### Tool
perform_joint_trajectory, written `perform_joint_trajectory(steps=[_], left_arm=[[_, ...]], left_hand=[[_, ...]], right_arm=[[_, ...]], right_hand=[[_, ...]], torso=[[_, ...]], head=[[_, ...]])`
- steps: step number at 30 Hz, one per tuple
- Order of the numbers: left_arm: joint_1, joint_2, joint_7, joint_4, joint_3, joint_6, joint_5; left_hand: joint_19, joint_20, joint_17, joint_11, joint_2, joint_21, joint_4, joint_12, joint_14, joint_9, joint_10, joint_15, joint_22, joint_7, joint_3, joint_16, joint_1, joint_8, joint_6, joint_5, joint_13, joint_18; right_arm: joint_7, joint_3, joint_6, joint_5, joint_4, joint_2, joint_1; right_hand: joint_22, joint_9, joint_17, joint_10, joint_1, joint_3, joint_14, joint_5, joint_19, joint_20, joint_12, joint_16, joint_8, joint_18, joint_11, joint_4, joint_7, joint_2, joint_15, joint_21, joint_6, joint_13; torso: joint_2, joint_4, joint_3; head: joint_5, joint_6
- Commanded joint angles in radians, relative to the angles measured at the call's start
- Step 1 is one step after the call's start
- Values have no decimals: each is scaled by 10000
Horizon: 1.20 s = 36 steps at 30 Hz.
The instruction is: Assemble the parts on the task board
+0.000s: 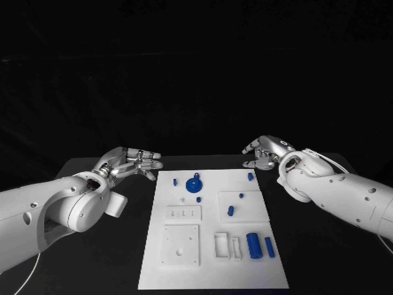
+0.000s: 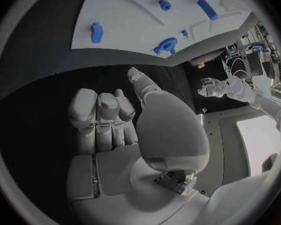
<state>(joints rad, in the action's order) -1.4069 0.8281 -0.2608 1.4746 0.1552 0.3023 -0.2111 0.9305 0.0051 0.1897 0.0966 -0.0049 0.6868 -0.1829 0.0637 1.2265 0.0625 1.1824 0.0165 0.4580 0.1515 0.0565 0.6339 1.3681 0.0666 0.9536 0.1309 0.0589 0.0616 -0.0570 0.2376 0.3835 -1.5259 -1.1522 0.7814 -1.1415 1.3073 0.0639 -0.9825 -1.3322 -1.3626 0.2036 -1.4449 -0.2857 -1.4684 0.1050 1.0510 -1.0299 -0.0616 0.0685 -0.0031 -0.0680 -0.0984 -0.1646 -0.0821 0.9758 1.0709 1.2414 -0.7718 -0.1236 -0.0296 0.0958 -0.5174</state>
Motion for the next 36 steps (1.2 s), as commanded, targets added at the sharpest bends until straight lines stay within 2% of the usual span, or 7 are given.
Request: perform_joint_trajectory(steps=[1, 5, 10, 12, 16, 26, 36], left_arm=[[-3, 1, -94, 18, -6, -281, 71], [-2, -10, -168, -10, -5, -332, 71], [-1, -55, -216, -53, -4, -399, 68], [1, -79, -238, -70, -4, -417, 63], [8, -116, -284, -101, -4, -446, 59], [37, -164, -323, -153, -4, -487, 36], [56, -190, -294, -180, -4, -526, -5]], left_hand=[[24, -82, 6, 19, 25, -56, -68, -29, 97, 8, -74, -7, -3, 16, 64, -53, -65, 37, 49, 47, -1, -30], [81, -83, 56, 68, -34, -6, -122, -33, 181, 6, -288, -6, 22, 30, 52, -15, -70, 26, 67, 71, -1, 0], [135, -88, 218, 87, -93, 121, -126, -32, 240, 6, -428, -20, 98, 32, 5, 193, -77, 26, 21, 84, 0, 36], [135, -74, 237, 108, -144, 121, -97, -29, 222, 0, -492, -4, 95, 49, -34, 214, -74, 12, -117, 103, 2, 39], [123, -51, 246, 135, -213, 95, -25, -25, 192, -4, -662, 11, 73, 52, -78, 214, -18, 18, -236, 154, 5, 44], [126, -62, 215, 145, -303, 63, 91, -36, 193, -5, -918, -2, 38, 25, -140, 157, 68, 21, -279, 183, 4, 17], [147, -33, 200, 195, -346, 43, 180, -34, 194, -7, -979, 38, 8, 80, -144, 135, 151, 23, -282, 278, 5, 40]], right_arm=[[1566, 98, -659, 1212, 256, 127, 102], [1804, 204, -1107, 2003, 583, 251, 166], [1912, 260, -1611, 2197, 1068, 235, 217], [1916, 268, -1773, 2213, 1262, 182, 255], [1912, 274, -2004, 2222, 1652, 28, 341], [1907, 276, -2427, 2231, 2104, -166, 490], [1853, 276, -2394, 2323, 2250, -377, 603]], right_hand=[[1203, -6, -41, 87, 74, 260, 30, -372, -41, -37, -68, 47, -16, -44, -19, -487, -24, 4, 7, -28, -169, -39], [1209, -10, -69, 128, 189, 639, 36, -734, -16, -29, -106, 123, -8, -42, -44, -1390, -10, 162, 0, -18, -401, -90], [1202, -10, -113, 152, 355, 584, 31, -882, 5, 2, -136, 168, -6, -60, -121, -1780, 33, 288, -36, -21, -552, -123], [1203, -10, -132, 153, 342, 600, 28, -964, 6, 16, -142, 162, -4, -63, -142, -1830, 42, 316, -51, -18, -610, -127], [1210, -9, -197, 165, 509, 938, 25, -1703, 13, 69, -170, 139, -8, -48, -228, -1994, 64, 277, -108, 25, -762, -140], [1220, -13, -282, 177, 655, 1186, 20, -2304, 22, 120, -194, 138, -2, -41, -328, -2032, 122, 244, -173, 99, -948, -128], [1225, -9, -389, 138, 856, 1153, -11, -2312, 18, 97, -86, 92, -5, -31, -295, -1966, 83, 239, -144, 173, -756, -28]], torso=[[3, 25, -67], [-4, 16, -82], [-8, 4, -49], [-15, -4, -45], [-5, 4, -40], [11, -8, -17], [5, 23, -21]], head=[[-14, -16], [14, -8], [69, -14], [85, -10], [86, -27], [83, -53], [16, -96]])
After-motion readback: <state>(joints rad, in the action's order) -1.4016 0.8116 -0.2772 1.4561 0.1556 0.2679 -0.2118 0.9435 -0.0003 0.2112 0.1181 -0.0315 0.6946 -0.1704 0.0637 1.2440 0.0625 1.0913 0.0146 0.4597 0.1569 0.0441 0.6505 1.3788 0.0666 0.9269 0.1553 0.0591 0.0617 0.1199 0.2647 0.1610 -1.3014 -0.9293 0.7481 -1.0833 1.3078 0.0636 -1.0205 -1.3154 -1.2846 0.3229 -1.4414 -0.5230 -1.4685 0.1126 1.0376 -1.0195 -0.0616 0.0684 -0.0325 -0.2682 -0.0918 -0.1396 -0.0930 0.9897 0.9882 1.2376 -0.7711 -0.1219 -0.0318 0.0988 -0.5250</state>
